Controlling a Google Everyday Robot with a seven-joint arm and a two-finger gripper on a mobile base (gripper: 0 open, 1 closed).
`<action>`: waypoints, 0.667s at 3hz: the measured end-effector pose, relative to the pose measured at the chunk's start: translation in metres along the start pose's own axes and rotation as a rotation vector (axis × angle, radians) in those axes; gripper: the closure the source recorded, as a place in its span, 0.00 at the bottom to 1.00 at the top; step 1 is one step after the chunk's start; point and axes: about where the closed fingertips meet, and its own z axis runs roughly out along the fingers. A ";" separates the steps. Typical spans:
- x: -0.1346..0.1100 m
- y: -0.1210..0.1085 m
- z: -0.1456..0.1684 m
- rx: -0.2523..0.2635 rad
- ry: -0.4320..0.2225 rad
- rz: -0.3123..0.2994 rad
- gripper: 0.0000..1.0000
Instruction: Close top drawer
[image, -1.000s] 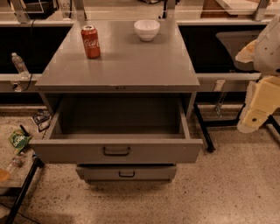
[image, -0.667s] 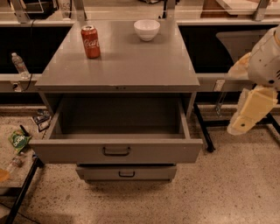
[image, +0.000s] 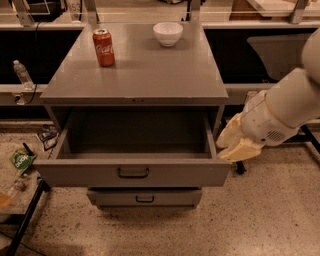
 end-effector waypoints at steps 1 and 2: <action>-0.001 0.021 0.047 -0.052 -0.069 -0.067 0.86; 0.008 0.052 0.113 -0.100 -0.095 -0.104 1.00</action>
Offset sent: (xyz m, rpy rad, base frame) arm -0.0412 0.0578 -0.1648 0.1059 0.0530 0.1869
